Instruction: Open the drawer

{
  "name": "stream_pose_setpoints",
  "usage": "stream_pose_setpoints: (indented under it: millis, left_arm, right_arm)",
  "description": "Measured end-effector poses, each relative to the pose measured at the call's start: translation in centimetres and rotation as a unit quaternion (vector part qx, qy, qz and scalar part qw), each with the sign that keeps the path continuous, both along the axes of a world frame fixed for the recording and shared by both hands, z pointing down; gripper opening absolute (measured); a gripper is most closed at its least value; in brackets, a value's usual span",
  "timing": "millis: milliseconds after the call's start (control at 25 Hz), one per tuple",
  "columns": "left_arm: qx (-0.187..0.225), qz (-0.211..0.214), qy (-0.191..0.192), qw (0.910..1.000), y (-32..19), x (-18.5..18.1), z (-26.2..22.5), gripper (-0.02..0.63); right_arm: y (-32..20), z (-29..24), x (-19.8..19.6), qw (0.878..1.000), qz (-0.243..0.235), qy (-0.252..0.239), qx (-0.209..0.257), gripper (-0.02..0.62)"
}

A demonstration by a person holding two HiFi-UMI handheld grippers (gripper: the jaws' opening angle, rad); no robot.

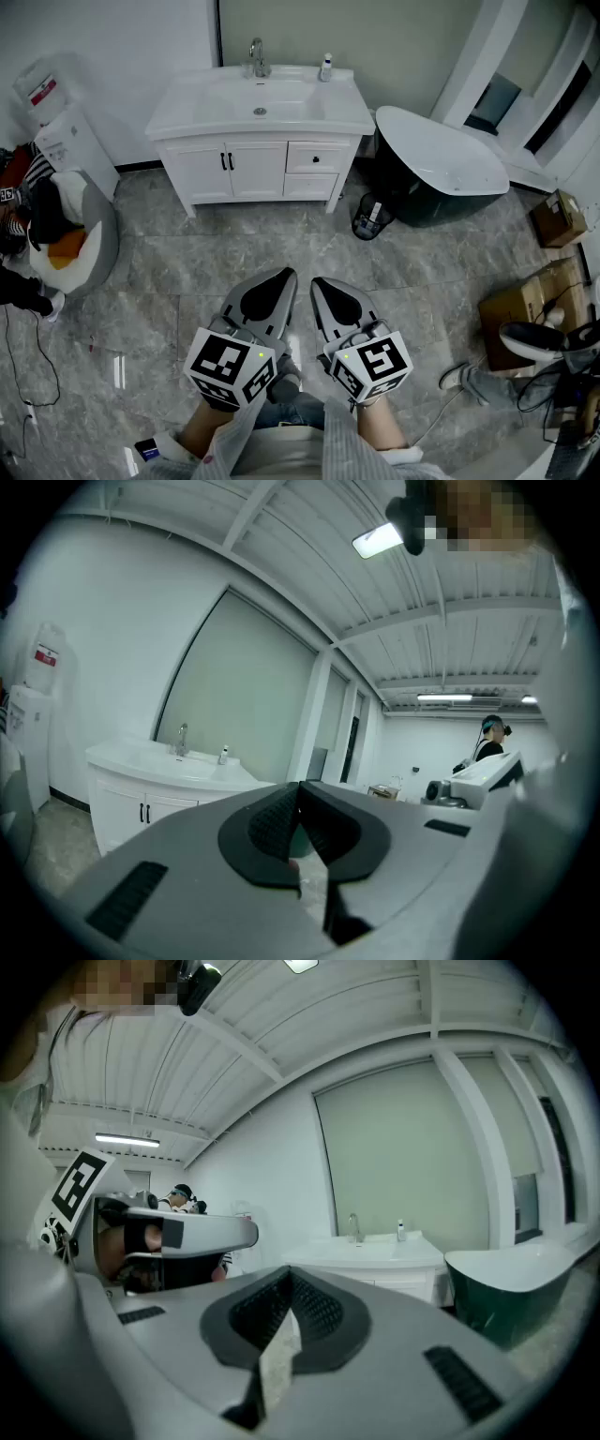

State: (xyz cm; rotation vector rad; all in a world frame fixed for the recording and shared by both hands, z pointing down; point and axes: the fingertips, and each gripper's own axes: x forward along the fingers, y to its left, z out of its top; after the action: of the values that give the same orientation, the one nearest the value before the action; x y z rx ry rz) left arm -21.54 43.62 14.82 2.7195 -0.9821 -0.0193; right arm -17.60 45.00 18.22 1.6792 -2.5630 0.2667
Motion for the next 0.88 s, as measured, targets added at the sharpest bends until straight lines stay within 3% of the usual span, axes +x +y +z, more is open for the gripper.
stream_pose_setpoints:
  millis: [880]
  left_arm:
    - [0.015,0.0,-0.002,0.9999,3.6,2.4,0.0,0.017]
  right_arm:
    - [4.4,0.6,3.0,1.0,0.014,-0.013,0.005,0.003]
